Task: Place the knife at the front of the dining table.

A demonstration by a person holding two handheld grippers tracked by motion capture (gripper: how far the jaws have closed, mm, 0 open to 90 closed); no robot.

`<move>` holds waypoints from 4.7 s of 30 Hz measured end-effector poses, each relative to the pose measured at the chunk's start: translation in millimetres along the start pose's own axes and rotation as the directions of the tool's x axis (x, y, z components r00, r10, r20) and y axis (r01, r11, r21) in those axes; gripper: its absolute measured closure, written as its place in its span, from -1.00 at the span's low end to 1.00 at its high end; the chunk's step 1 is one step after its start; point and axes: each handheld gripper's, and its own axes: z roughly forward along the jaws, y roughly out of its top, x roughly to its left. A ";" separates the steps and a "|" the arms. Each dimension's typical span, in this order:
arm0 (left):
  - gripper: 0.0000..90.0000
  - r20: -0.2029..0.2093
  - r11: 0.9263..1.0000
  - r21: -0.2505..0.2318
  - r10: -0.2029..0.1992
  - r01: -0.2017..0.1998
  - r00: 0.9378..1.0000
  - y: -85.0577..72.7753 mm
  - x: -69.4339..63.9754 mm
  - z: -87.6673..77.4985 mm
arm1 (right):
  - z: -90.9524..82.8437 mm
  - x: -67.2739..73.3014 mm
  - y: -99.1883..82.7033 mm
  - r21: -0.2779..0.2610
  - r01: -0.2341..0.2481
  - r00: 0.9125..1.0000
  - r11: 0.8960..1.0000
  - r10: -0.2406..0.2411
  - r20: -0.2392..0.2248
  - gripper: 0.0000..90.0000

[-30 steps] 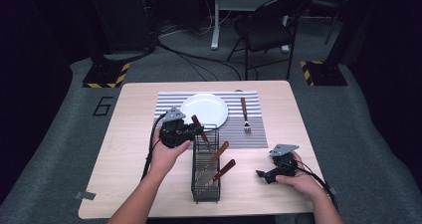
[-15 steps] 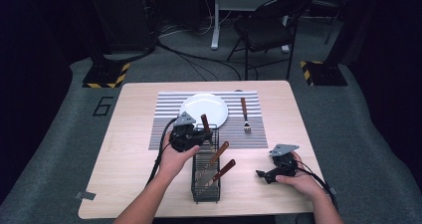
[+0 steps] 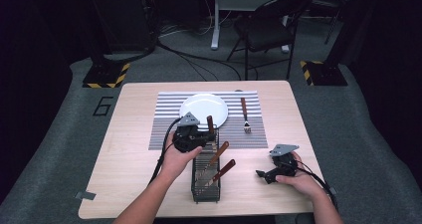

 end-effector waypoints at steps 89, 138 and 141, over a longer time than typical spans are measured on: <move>0.78 -0.273 0.996 -0.068 -0.067 0.050 0.960 53.9 73.1 -103.3 | -0.1 -0.1 0.0 0.000 -0.001 1.000 1.000 0.001 -0.001 -1.00; 0.78 -0.430 0.978 -0.009 -0.194 0.210 0.882 -13.1 140.1 -59.4 | -0.1 -0.2 0.0 0.000 0.000 1.000 1.000 0.000 0.000 -1.00; 0.78 -0.428 0.975 -0.021 -0.209 0.221 0.879 -12.8 143.6 -56.1 | -0.1 -0.1 0.0 0.000 -0.001 1.000 1.000 0.001 -0.001 -1.00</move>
